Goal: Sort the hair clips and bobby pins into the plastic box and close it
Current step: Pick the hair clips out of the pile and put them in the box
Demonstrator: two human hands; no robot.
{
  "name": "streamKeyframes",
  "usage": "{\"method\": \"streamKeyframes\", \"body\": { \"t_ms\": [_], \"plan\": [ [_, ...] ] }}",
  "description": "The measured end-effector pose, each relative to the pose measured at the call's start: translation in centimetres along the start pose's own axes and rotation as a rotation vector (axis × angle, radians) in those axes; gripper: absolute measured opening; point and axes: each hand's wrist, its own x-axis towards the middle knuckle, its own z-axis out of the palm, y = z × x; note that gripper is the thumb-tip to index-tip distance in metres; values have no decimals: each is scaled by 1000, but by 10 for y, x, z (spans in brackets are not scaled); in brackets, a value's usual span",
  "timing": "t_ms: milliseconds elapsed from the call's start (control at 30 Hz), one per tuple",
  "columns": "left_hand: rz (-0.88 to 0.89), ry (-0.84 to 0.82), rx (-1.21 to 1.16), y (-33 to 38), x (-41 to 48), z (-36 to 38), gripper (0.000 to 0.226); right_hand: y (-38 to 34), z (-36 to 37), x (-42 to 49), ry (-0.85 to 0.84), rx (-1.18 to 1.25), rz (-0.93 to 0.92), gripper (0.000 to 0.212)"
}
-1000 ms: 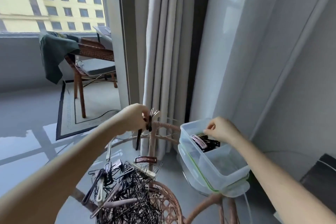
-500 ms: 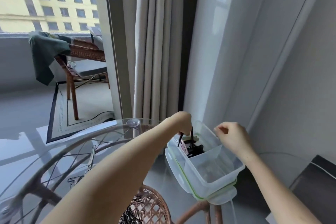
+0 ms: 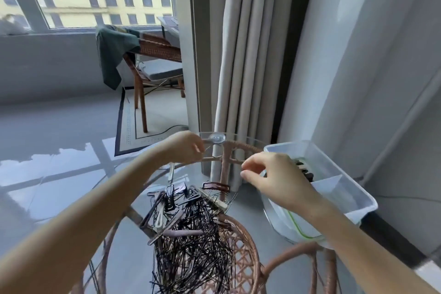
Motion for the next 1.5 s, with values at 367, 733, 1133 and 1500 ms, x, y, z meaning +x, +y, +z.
{"method": "streamKeyframes", "body": {
  "t_ms": [367, 733, 1133, 1500],
  "plan": [
    [-206, -27, -5, -78, -48, 51, 50, 2, 92, 54, -483, -143, 205, 57],
    [-354, -57, -140, -84, -39, 54, 28, -5, 95, 48, -477, 11, 318, 33],
    [-365, 48, -534, -78, -51, 27, 23, -2, 79, 36, -550, 344, 376, 19],
    [-227, 146, -643, -36, -52, -14, 19, 10, 43, 29, -326, 610, 417, 7]
  ]
}}
